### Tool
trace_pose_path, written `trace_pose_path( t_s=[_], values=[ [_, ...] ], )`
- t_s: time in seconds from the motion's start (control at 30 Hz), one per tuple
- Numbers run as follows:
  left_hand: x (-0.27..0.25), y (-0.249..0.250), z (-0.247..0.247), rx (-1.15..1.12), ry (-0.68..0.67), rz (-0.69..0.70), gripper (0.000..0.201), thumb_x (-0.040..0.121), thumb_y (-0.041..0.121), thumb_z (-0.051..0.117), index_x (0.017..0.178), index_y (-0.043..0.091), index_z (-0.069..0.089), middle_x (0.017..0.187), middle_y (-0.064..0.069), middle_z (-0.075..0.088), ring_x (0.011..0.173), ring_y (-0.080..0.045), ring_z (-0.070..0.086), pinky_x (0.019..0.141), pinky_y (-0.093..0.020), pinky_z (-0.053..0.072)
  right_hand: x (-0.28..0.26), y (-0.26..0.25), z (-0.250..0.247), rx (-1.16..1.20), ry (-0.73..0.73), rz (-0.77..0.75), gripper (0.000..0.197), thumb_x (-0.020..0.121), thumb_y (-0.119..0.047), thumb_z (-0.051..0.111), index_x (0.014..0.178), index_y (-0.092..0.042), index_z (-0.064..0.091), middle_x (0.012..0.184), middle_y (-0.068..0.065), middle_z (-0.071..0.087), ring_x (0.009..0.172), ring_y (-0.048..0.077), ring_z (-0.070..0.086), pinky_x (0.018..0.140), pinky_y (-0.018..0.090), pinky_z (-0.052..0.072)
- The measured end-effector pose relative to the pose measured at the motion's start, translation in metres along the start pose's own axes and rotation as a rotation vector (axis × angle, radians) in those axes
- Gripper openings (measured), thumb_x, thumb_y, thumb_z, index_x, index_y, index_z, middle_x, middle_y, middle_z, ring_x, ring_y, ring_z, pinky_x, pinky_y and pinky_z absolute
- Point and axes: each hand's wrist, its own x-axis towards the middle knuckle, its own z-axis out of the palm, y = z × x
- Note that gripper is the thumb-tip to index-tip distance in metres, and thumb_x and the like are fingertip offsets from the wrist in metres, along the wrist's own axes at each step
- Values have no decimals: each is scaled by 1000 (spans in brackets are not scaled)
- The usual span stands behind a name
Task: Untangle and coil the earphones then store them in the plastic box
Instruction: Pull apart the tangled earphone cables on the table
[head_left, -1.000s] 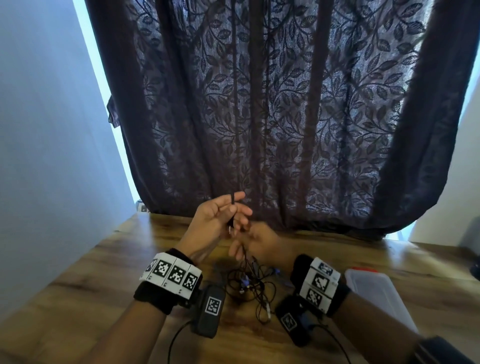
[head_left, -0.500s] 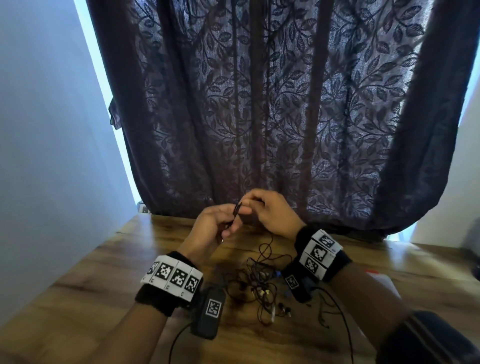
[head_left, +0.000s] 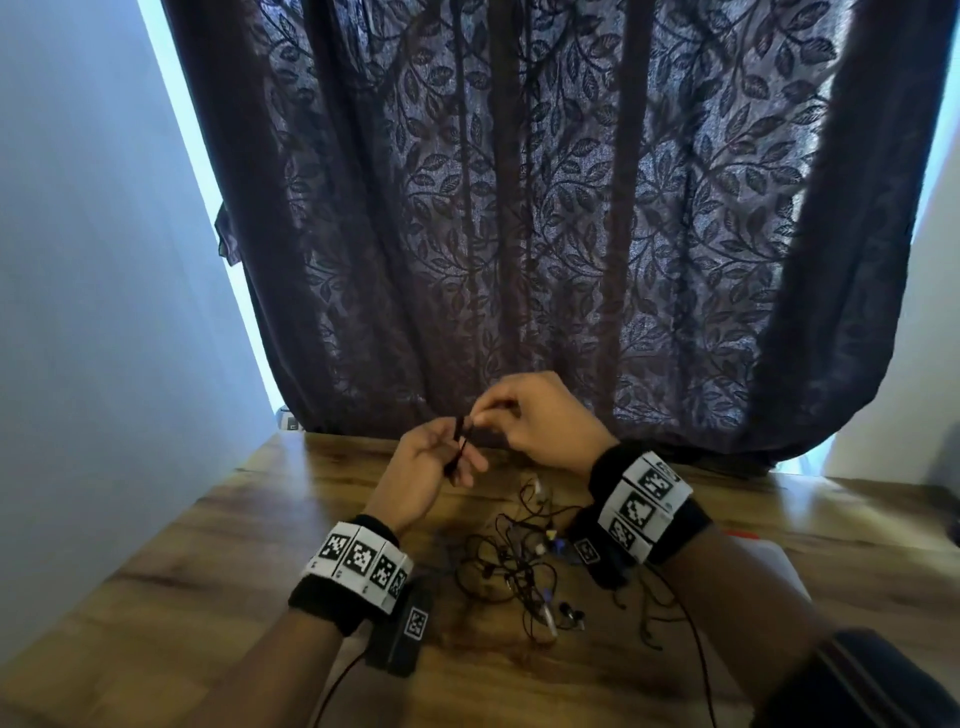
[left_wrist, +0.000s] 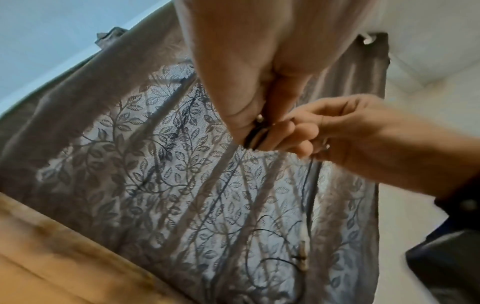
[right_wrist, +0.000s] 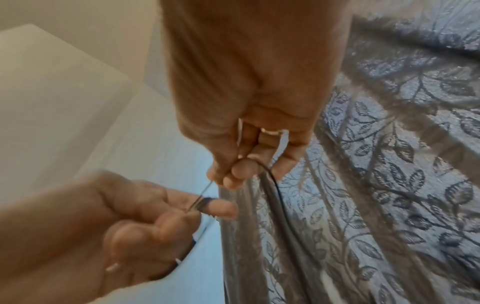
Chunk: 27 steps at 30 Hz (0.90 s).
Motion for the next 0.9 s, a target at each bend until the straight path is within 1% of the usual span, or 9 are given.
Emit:
trace_pose_path(
  t_s=[0.17,0.3,0.37,0.47,0.53,0.6,0.7,0.8,0.9],
  values=[
    [4,18,4,-328,-45,-111,39,94,-6,29,113,-10,63,58,-9,59,42,-10,42,48,-21,37,9,23,16,317,142,135,12,95,-11,64,92,-17,74,87,-1,73,82,14,69,73,28,56],
    [10,28,4,-748,33,-150,35,99,-5,28,118,-7,58,71,-9,67,52,-10,58,51,-16,49,-13,29,52,572,17,236,18,103,-7,51,110,1,65,82,3,66,64,3,61,54,20,50],
    [15,26,6,-627,126,-69,31,103,-5,29,118,-1,56,85,-12,72,61,-12,66,58,-18,54,-29,22,67,539,-139,248,18,105,-10,48,108,0,63,72,3,66,54,4,58,51,16,47],
    [17,11,5,-132,188,124,27,105,-4,31,113,6,55,93,-9,72,71,-9,71,68,-22,56,-39,13,76,460,-327,285,8,100,-13,58,98,-12,66,70,3,71,59,15,62,61,29,54],
    [14,-5,0,196,161,189,26,105,-1,35,115,3,58,91,-6,71,70,-5,68,71,-23,53,-36,10,66,346,-251,245,9,96,-18,61,96,-14,70,85,10,76,70,9,66,75,34,58],
    [7,-13,-2,393,104,183,27,102,-2,39,119,7,60,90,-2,70,73,-3,64,76,-19,50,-31,5,43,164,-130,154,12,95,-21,64,98,-17,75,97,4,77,84,-6,66,84,19,53],
    [-8,-5,7,292,16,73,32,101,-5,35,103,13,62,82,-4,67,67,-8,59,67,-16,48,-23,-1,14,88,-90,85,6,90,-18,71,92,-19,77,82,-12,73,71,-12,60,69,3,40],
    [-21,8,13,125,-6,8,34,100,-6,31,89,4,61,69,-10,62,58,-15,50,57,-19,43,-22,2,7,171,-36,96,11,84,-15,79,94,-15,76,85,-10,72,78,-7,64,72,8,46],
    [-34,8,14,14,-4,-27,30,102,3,37,96,-8,64,65,-9,59,52,-12,46,56,-21,40,-30,9,6,360,28,139,17,85,-5,76,100,-12,74,92,5,74,90,14,72,82,23,56]
  ],
)
